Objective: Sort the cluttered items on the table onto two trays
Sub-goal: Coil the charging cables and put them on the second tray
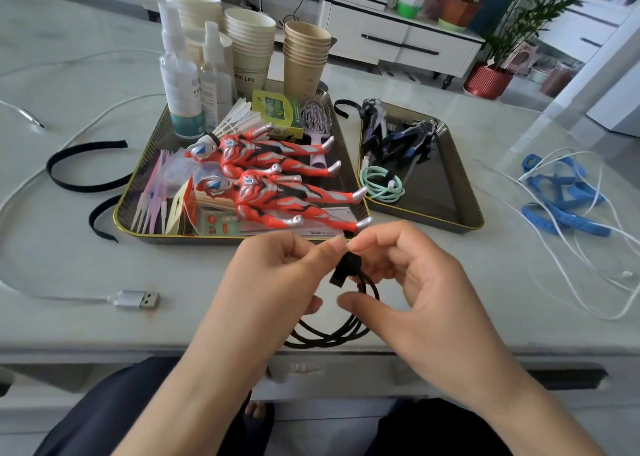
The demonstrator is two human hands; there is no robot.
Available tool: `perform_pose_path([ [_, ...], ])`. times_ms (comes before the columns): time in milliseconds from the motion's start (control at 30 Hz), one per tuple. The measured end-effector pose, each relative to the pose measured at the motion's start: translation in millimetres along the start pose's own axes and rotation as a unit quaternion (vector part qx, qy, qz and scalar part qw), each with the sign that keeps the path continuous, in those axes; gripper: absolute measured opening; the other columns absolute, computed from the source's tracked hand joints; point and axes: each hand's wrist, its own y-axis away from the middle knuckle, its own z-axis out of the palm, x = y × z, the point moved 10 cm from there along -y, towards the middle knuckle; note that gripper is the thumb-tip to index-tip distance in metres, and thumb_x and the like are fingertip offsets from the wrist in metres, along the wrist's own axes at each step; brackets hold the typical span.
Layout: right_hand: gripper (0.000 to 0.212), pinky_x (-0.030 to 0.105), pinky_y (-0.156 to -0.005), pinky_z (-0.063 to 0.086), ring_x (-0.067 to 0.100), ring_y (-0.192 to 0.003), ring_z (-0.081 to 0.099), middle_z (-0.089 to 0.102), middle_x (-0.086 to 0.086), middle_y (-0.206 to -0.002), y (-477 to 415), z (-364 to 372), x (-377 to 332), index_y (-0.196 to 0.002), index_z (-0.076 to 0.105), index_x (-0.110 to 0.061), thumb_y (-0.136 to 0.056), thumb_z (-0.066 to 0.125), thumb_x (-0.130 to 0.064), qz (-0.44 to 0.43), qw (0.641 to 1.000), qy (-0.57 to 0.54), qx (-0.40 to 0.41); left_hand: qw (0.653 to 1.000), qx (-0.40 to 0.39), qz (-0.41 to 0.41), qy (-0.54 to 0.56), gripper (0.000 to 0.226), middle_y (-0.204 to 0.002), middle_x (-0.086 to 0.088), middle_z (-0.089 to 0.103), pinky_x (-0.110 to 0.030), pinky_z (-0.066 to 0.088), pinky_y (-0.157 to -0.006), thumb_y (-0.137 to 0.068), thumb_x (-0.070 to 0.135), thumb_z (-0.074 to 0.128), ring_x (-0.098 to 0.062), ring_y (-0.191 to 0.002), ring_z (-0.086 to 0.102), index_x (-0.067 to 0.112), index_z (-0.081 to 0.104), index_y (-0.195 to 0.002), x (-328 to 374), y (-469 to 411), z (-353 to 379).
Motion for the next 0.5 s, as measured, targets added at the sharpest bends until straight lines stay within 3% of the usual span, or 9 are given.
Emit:
perform_pose_path([
  [200,0.019,0.000,-0.070,0.036,-0.011,-0.077,0.052,0.057,-0.017,-0.075,3,-8,-20,-0.087,0.058,-0.026,-0.074,0.071,-0.021,-0.086,0.977,0.168,0.101,0.999,-0.008,0.014,0.034,0.034,-0.037,0.011,0.036,-0.031,0.053,-0.062,-0.082,0.029,0.065,-0.002,-0.031,0.037,-0.002,0.054,-0.071,-2,0,6],
  [300,0.008,0.006,-0.067,0.041,-0.001,-0.070,0.057,0.064,-0.011,-0.069,0,-9,-14,-0.078,0.065,-0.022,-0.074,0.072,-0.019,-0.046,0.993,0.054,0.091,0.998,-0.008,0.030,0.051,0.032,-0.037,0.011,0.034,-0.029,0.052,-0.061,-0.082,0.028,0.065,-0.002,-0.031,0.036,-0.001,0.055,-0.072,1,-1,7],
  [400,0.012,0.016,-0.063,0.047,0.006,-0.064,0.062,0.070,-0.001,-0.071,-4,-11,1,-0.075,0.068,-0.019,-0.065,0.075,-0.019,0.025,0.991,-0.095,0.091,0.997,-0.018,0.048,0.063,0.031,-0.036,0.010,0.036,-0.030,0.051,-0.063,-0.082,0.027,0.064,-0.002,-0.031,0.037,0.002,0.054,-0.067,5,-1,11],
  [500,0.019,0.020,-0.069,0.050,0.012,-0.072,0.066,0.073,0.000,-0.077,-7,-15,2,-0.078,0.070,-0.018,-0.064,0.081,-0.024,0.044,0.991,-0.093,0.082,0.987,-0.043,0.034,0.148,0.031,-0.038,0.008,0.031,-0.023,0.049,-0.056,-0.081,0.027,0.063,-0.007,-0.033,0.030,0.010,0.047,-0.061,5,-2,15],
])
